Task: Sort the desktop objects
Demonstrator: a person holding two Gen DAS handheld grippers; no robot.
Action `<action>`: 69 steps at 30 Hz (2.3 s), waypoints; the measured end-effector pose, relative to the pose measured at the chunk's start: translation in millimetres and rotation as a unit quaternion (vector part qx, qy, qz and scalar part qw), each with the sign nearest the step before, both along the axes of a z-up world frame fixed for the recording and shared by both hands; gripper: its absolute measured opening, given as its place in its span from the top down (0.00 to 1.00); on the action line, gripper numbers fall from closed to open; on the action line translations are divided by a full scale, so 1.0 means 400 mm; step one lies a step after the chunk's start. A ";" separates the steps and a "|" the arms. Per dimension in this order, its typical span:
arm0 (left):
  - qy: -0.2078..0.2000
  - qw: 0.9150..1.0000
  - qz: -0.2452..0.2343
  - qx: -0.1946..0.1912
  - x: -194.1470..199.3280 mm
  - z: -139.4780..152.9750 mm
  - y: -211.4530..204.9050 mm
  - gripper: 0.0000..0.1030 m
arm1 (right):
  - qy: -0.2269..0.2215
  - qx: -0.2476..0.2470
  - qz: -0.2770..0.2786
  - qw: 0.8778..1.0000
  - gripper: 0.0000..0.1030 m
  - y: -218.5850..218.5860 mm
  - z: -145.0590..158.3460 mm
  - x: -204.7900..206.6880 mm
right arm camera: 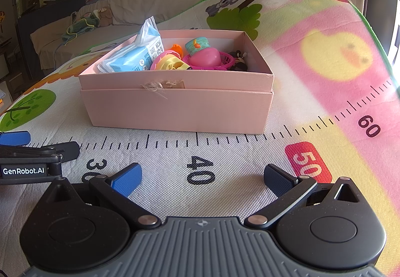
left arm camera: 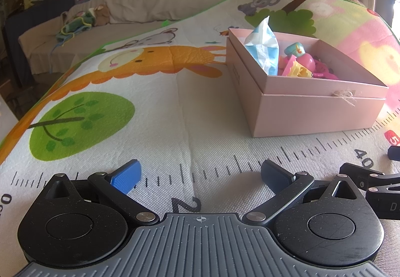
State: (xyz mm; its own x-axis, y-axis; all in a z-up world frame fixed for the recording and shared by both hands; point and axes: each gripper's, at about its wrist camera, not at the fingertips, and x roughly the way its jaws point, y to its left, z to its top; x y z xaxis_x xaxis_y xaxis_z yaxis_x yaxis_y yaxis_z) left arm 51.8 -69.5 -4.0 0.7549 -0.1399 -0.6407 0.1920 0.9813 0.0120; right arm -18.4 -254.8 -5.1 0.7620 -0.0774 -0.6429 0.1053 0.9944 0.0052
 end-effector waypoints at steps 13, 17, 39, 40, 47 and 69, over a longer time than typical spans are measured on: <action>0.020 1.000 -0.007 -0.009 -0.014 0.005 0.020 0.00 | 0.000 0.000 0.000 1.000 0.00 0.000 0.000 0.000; 0.018 1.000 -0.008 -0.005 -0.018 0.004 0.018 0.00 | 0.000 0.000 0.000 1.000 0.00 0.000 -0.001 0.000; 0.007 1.000 -0.002 -0.010 -0.031 0.003 0.021 0.00 | 0.000 0.000 0.000 1.000 0.00 0.000 0.000 0.000; 0.007 1.000 -0.002 -0.010 -0.030 0.003 0.020 0.00 | 0.000 0.000 0.000 1.000 0.00 0.000 0.000 0.000; 0.009 1.000 0.001 -0.009 -0.030 0.002 0.022 0.00 | 0.000 0.000 0.000 1.000 0.00 -0.001 0.000 -0.001; 0.012 1.000 0.000 -0.007 -0.028 0.003 0.022 0.00 | 0.000 0.001 0.000 1.000 0.00 -0.001 0.001 -0.001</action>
State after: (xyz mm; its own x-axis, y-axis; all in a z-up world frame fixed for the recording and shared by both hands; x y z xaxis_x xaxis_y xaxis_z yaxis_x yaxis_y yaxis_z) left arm 40.7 -60.8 -2.7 0.7390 -0.1497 -0.6569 0.1925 0.9813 -0.0071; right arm -18.8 -255.3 -4.8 0.7626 -0.0761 -0.6423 0.1052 0.9944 0.0072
